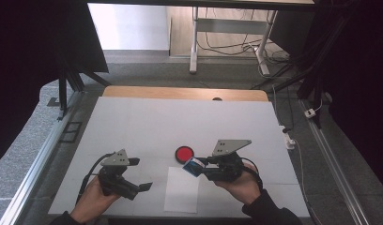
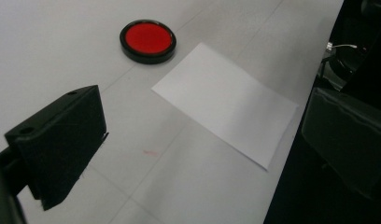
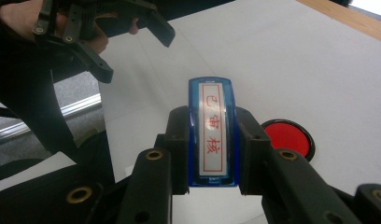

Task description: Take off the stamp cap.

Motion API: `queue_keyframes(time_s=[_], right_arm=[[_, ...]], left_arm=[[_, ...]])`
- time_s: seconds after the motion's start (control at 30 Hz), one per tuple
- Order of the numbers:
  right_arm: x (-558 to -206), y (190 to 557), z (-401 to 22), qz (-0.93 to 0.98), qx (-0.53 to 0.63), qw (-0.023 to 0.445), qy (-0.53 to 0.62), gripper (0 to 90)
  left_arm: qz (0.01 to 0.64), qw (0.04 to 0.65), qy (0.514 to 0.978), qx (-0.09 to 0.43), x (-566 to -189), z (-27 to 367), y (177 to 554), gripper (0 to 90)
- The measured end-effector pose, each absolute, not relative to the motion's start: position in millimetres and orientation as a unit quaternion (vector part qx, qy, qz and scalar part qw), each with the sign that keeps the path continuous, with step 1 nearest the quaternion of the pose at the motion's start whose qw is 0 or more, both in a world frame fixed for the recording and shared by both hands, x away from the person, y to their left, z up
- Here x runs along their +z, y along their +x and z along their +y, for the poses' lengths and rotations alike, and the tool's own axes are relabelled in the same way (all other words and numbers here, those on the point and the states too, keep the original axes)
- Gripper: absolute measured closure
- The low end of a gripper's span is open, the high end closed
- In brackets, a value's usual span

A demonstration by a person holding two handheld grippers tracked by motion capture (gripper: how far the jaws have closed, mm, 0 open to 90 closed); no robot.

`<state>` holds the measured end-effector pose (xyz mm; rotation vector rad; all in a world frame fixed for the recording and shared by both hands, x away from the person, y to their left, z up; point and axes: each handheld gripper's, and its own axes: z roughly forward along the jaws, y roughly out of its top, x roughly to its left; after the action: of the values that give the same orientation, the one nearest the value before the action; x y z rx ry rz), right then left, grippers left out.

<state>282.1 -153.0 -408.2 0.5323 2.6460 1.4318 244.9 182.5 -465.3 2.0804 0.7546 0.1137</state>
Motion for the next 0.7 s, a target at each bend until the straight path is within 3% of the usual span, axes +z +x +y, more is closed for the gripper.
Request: queue_keyframes(time_s=[0.7], right_arm=[[-403.6,280.6,-150.1,0.872,0.467,0.03,0.142,70.7]], left_arm=[[0.169,0.454,0.875,0.0,-467.3,125.4,282.3,0.0]])
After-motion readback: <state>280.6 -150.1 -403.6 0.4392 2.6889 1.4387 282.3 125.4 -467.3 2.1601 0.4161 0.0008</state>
